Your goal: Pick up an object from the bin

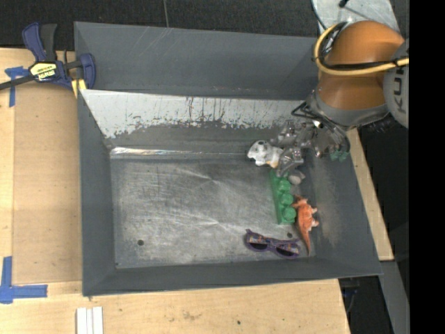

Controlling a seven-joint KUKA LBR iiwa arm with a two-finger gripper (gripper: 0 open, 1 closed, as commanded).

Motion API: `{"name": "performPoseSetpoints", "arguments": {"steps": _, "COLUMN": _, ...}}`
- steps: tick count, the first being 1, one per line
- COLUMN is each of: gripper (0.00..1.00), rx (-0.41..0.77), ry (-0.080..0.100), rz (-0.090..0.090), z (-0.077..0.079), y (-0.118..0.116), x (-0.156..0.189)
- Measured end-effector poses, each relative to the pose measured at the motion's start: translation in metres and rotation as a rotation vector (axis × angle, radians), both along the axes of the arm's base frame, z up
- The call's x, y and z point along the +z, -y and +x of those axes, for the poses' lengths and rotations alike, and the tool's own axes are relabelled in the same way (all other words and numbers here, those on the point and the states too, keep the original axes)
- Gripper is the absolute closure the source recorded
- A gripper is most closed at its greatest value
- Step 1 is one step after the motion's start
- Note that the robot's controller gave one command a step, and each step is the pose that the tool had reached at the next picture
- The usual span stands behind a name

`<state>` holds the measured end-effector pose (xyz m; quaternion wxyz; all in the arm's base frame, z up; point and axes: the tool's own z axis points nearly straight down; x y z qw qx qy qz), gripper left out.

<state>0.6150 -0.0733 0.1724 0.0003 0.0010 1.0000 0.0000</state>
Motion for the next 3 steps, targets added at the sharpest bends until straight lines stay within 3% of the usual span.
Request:
{"name": "performPoseSetpoints", "arguments": {"steps": 1, "gripper": 1.00, "rx": 0.001, "ry": 0.017, "rz": -0.001, "z": -0.003, "y": -0.004, "x": -0.015}}
{"name": "performPoseSetpoints", "arguments": {"steps": 2, "gripper": 1.00, "rx": -0.003, "ry": -0.011, "rz": 0.002, "z": -0.008, "y": 0.002, "x": -0.003}}
{"name": "performPoseSetpoints", "arguments": {"steps": 3, "gripper": 1.00, "rx": 0.001, "ry": 0.020, "rz": -0.002, "z": 0.001, "y": -0.004, "x": -0.001}}
